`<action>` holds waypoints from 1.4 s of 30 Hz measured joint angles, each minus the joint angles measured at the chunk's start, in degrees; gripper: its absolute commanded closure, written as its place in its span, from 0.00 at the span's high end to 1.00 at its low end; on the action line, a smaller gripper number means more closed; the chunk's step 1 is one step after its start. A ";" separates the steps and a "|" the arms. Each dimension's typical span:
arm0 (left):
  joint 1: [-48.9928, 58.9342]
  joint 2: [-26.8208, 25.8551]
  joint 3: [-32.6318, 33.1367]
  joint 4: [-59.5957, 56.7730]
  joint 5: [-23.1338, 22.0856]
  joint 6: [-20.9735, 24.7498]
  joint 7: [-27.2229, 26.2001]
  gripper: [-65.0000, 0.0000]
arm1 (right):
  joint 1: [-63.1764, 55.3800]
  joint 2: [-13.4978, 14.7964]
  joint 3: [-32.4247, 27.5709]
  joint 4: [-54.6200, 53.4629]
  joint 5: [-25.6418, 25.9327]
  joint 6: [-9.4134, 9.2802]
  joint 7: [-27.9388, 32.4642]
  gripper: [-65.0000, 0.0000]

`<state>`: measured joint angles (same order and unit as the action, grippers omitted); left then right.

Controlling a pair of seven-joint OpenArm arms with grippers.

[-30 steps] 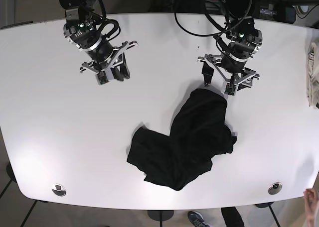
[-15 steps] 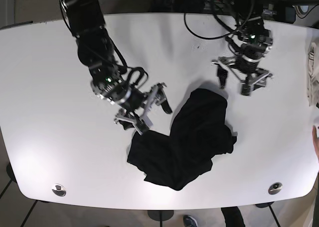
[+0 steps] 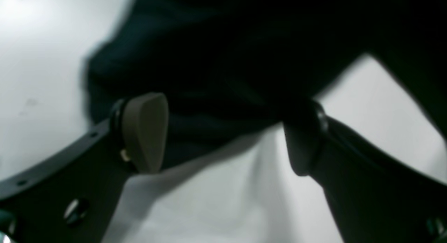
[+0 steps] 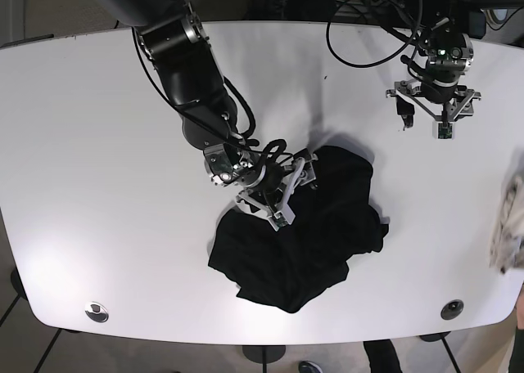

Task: Fold the T-shirt properly
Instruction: 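Grasp the crumpled black T-shirt with the right gripper and lift it, then lift the black T-shirt high and grasp its hanging edge with the left gripper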

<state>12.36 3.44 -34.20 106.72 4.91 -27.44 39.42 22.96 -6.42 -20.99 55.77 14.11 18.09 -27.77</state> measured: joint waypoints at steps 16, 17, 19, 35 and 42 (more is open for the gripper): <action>-1.68 0.02 0.07 -2.49 -0.20 -0.02 -0.02 0.67 | -8.76 4.42 -16.46 19.08 -14.27 0.96 0.28 0.75; -1.70 0.00 0.07 -2.58 -0.17 -0.02 0.00 0.67 | -8.61 3.54 -16.46 17.84 -16.11 0.94 0.35 0.75; -1.73 0.02 0.11 -2.64 -0.24 -0.02 -0.02 0.67 | -7.89 2.12 -16.55 14.56 -17.31 1.16 2.01 0.75; -1.73 -1.62 0.04 -2.64 -0.17 -0.09 0.00 0.67 | -3.93 0.63 -16.06 -2.34 -16.70 -0.11 19.17 0.03; -1.70 -1.88 -0.04 -0.33 -0.20 -7.10 0.00 0.66 | -13.09 3.28 -10.05 24.02 -16.94 0.98 0.76 0.03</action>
<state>10.66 1.56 -34.24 106.39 4.71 -34.54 39.42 9.87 -3.14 -31.05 79.79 -2.83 19.07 -27.00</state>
